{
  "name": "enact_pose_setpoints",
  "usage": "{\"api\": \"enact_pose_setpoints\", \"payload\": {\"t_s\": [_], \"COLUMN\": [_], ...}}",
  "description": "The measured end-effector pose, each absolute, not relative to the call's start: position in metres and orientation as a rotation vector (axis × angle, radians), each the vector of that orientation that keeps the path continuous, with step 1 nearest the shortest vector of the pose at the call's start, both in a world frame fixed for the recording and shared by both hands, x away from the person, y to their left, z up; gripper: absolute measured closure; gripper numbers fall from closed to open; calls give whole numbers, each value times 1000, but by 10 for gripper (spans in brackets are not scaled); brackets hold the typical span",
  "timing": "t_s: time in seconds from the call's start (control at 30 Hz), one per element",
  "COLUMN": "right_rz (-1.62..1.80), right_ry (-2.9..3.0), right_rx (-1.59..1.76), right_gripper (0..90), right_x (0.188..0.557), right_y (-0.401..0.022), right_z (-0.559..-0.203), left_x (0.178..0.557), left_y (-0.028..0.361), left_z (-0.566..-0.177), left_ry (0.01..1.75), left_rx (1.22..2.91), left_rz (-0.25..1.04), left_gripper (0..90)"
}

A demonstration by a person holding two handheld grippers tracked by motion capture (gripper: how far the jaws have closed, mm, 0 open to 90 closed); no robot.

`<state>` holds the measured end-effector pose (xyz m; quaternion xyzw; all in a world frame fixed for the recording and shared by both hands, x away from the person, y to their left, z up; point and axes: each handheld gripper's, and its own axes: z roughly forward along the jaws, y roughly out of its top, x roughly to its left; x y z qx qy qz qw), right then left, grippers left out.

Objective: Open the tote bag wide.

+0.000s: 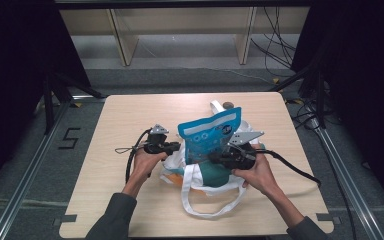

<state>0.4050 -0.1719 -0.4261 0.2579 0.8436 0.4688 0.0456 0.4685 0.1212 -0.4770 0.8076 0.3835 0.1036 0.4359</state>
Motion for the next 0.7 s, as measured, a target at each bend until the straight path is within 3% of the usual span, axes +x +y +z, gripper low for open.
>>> {"api": "enact_pose_setpoints", "payload": {"t_s": [0.17, 0.33, 0.47, 0.6, 0.7], "right_rz": [1440, 1464, 1474, 1422, 1389], "right_ry": [2605, 2608, 2637, 2647, 2670], "right_rx": [740, 660, 583, 502, 521], "right_gripper": [844, 650, 588, 578, 646], "right_x": [407, 406, 405, 406, 404], "right_y": [-155, -152, -143, -134, -132], "right_z": [-428, -421, -423, -428, -431], "left_x": [470, 470, 468, 469, 471], "left_y": [122, 122, 122, 124, 123], "left_z": [-477, -478, -477, -476, -477], "left_ry": [946, 948, 943, 945, 952], "left_rx": [2030, 2038, 2046, 2049, 2043], "left_rz": [253, 254, 262, 257, 253], "left_gripper": [835, 834, 825, 824, 823]}}
